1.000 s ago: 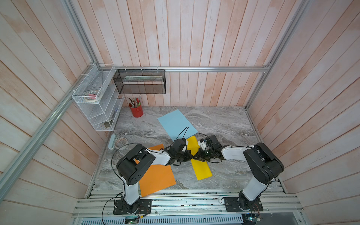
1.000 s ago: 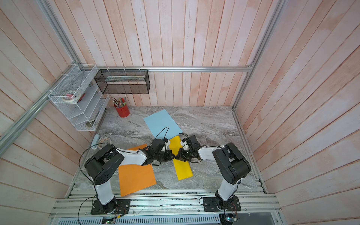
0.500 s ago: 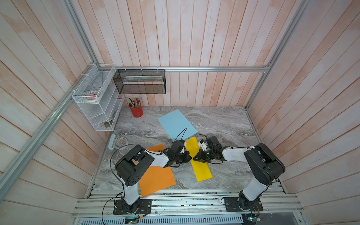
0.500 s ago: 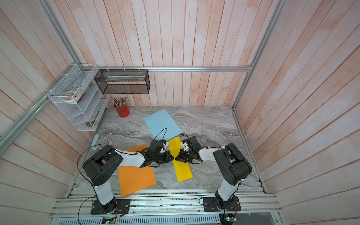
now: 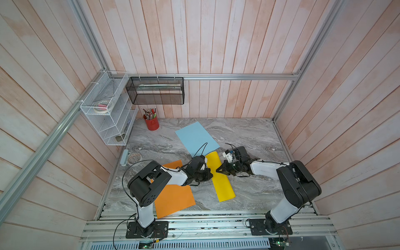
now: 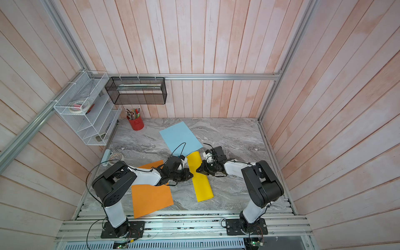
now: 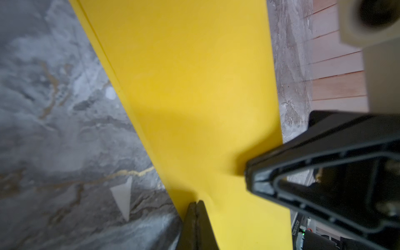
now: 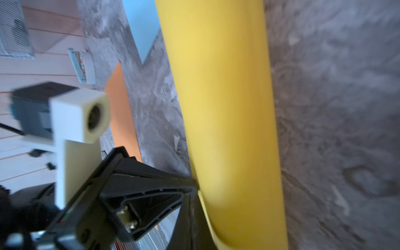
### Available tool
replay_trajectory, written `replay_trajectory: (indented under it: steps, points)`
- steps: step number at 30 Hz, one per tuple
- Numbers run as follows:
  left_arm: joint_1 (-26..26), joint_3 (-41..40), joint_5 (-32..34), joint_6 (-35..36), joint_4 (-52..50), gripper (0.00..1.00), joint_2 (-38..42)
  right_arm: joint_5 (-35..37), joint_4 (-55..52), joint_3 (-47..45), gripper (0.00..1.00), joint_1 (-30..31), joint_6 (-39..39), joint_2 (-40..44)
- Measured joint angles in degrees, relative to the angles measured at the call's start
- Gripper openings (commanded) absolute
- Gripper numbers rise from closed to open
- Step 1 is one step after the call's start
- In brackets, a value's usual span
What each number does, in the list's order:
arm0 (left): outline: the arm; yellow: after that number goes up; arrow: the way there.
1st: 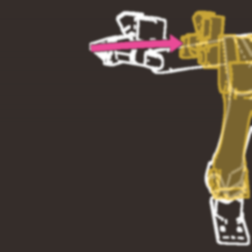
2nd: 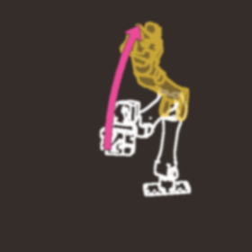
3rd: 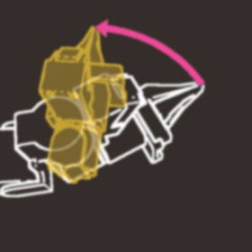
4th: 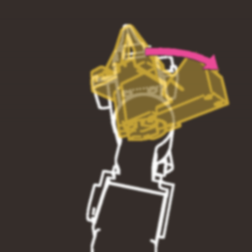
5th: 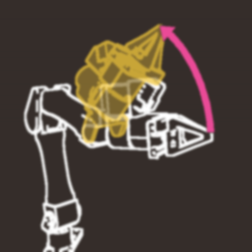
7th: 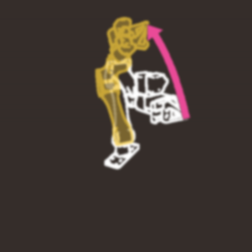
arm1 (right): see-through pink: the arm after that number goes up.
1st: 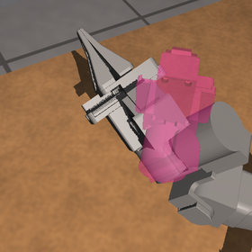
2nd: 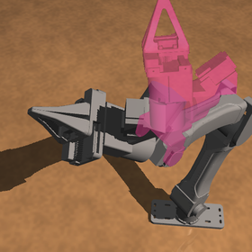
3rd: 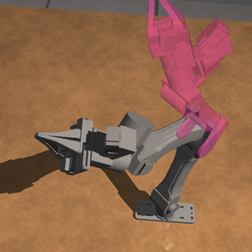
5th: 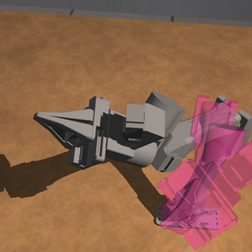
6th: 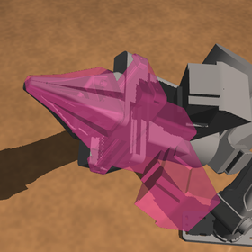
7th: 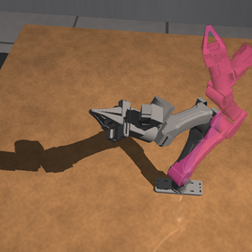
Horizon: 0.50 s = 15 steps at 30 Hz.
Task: Fold the rectangular paper in half along the long edge
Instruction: Fold the paper at the center of the board.
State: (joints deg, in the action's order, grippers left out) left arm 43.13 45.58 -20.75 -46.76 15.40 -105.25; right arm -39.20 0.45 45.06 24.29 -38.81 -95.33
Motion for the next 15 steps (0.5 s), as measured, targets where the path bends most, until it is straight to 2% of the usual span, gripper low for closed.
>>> replay_trajectory:
  steps: [5, 15]
  points:
    - [0.00, 0.00, -0.02, 0.00, 0.02, 0.00, -0.07, -1.64, -0.79, 1.33, 0.00, -3.93, 2.34, -0.15]
    - [0.00, 0.00, -0.42, 0.00, 0.61, 0.00, -0.39, -2.49, -1.62, -0.76, 0.00, -5.99, 5.05, -2.49]
